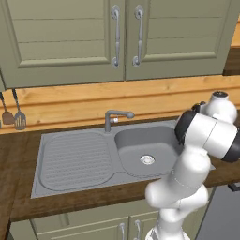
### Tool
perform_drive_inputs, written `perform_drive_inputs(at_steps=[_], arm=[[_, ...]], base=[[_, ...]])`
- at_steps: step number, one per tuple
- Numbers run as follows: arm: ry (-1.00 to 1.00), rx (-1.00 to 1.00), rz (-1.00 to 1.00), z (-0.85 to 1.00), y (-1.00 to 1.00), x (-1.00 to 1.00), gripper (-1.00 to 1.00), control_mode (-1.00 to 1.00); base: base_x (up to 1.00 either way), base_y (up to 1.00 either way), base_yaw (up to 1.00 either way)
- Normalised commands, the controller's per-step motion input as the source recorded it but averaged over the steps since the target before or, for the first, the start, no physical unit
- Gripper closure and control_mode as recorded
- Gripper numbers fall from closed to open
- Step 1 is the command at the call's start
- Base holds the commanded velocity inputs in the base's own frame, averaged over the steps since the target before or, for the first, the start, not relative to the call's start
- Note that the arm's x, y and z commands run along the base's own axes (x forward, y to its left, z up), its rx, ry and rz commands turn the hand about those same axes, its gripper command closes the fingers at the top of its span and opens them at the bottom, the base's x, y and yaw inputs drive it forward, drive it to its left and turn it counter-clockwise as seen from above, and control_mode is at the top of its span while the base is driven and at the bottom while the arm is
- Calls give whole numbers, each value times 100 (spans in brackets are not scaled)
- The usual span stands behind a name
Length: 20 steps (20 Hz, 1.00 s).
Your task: Pick the lemon wedge from the sink and place it in the bowl. Then pick the bowl and place it in the microwave. Then close the microwave door and press the start button.
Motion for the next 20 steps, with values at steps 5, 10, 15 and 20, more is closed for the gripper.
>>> perform_drive_inputs(at_steps=[5, 10, 15, 20], arm=[[11, -5, 25, -20, -4, 18, -100, -100], [7, 0, 25, -11, -17, 3, -100, -100], [0, 0, 23, 0, -25, 0, -100, -100], [3, -4, 21, 2, 1, 1, -100, -100]], base=[[0, 0, 0], [0, 0, 0], [0, 0, 0], [0, 0, 0]])
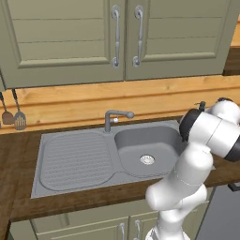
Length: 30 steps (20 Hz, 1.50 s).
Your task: Pick the lemon wedge from the sink and place it in the bowl. Then pick the bowl and place it in the microwave. Then close the microwave door and press the start button.
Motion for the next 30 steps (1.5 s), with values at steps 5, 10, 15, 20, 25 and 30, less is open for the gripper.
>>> perform_drive_inputs(at_steps=[5, 10, 15, 20, 25, 30], arm=[[7, -9, 15, 26, 9, 0, -100, -100], [21, -13, 18, -10, 1, 25, -100, -100], [10, -13, 20, -18, 0, 21, -100, -100], [0, -6, 22, -20, -16, 0, -100, -100], [0, -1, 24, -33, -19, 0, -100, -100], [5, 0, 16, -26, -12, 12, 100, -100]], base=[[0, 0, 0], [0, 0, 0], [0, 0, 0], [0, 0, 0], [0, 0, 0], [0, 0, 0]])
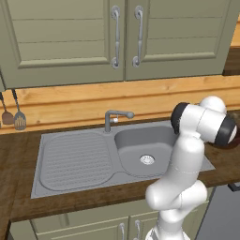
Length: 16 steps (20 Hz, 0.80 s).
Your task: Pick the lemon wedge from the sink and place it in the bowl. Then pick the bowl and place it in the microwave. Then close the microwave door and press the start button.
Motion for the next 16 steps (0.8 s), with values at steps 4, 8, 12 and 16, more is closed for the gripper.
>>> perform_drive_inputs(at_steps=[4, 8, 12, 16], arm=[[11, 0, 0, -4, 0, 0, 100, -100], [11, 0, 0, -12, -1, 0, 100, -100], [3, 0, 10, -4, 0, -7, 100, -100], [0, 0, 14, 15, 0, -30, 100, -100]], base=[[0, 0, 0], [0, 0, 0], [0, 0, 0], [0, 0, 0]])
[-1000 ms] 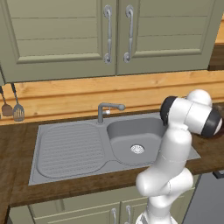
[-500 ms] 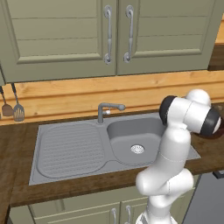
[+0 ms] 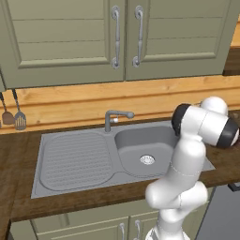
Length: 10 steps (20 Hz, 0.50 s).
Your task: Pick the lemon wedge from the sink and place it in the bowl. Then pick the bowl and place it in the microwave. Then close the microwave door and press the start button.
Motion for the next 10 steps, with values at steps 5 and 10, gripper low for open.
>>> perform_drive_inputs(at_steps=[5, 10], arm=[[0, 0, 15, 64, 11, -59, 100, -100], [1, 2, 14, 98, 32, -53, 100, -100]], base=[[0, 0, 0], [0, 0, 0]])
